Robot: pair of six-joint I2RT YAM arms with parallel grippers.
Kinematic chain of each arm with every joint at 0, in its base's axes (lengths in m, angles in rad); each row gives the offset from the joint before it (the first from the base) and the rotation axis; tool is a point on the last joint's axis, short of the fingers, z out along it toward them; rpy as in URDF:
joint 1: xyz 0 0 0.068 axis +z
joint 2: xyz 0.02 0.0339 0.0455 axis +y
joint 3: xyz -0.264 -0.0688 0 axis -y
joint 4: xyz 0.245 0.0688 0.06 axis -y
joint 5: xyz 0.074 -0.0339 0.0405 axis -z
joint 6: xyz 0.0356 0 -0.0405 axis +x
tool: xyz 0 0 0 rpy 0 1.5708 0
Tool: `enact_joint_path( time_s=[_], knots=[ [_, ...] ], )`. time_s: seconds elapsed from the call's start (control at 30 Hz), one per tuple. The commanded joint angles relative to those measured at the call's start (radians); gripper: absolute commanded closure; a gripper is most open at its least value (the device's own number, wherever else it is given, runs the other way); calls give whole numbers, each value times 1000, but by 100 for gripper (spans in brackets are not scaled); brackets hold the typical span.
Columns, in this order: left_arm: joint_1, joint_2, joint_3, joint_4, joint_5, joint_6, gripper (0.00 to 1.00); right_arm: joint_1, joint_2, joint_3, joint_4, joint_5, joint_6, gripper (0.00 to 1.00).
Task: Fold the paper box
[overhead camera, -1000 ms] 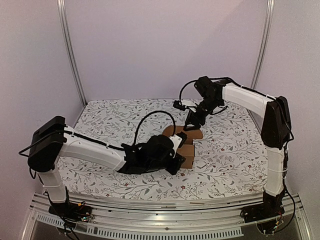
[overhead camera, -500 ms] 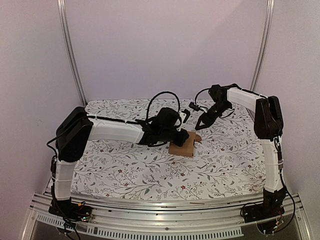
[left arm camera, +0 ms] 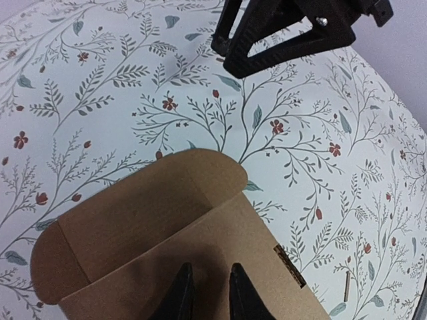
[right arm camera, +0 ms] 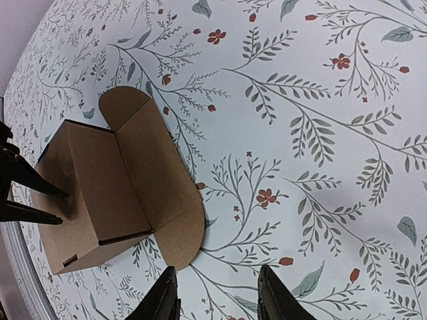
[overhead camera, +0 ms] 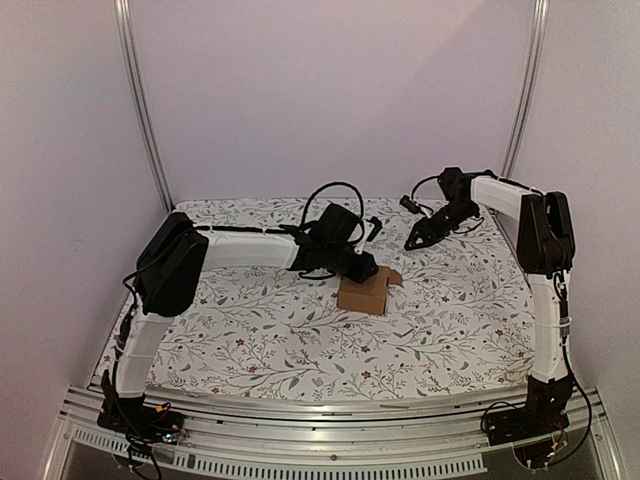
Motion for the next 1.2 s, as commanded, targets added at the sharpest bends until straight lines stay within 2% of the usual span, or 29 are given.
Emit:
enact_joint_path(
  time_s=[0.0, 0.13, 0.23, 0.37, 0.57, 0.7, 0.83, 0.97, 1.07, 1.17],
  knots=[
    [4, 33, -43, -82, 58, 39, 81, 64, -13, -15, 56, 57, 21, 62],
    [4, -49, -144, -9, 65, 85, 81, 133, -11, -19, 95, 137, 7, 62],
    [-6, -186, -281, 110, 17, 95, 71, 164, -4, -19, 108, 155, 10, 62],
    [-51, -387, -444, 255, -78, 88, 67, 201, -4, -47, 104, 173, -10, 62],
    [-157, -519, -648, 187, -195, -67, 66, 300, -78, -165, 103, 236, -99, 62],
    [-196, -566, -800, 168, -230, -254, 72, 368, -125, -248, 99, 290, -111, 62],
    [-249, -626, -897, 64, -331, -360, 73, 439, -210, -374, 98, 321, -129, 62],
    [-263, -684, -998, 0, -445, -484, 71, 578, -305, -506, 119, 344, -134, 62],
    [-264, -736, -1069, -22, -555, -577, 65, 695, -327, -518, 120, 326, -139, 61],
    [-264, -783, -1102, -32, -605, -617, 64, 774, -322, -484, 87, 318, -146, 61]
  ],
)
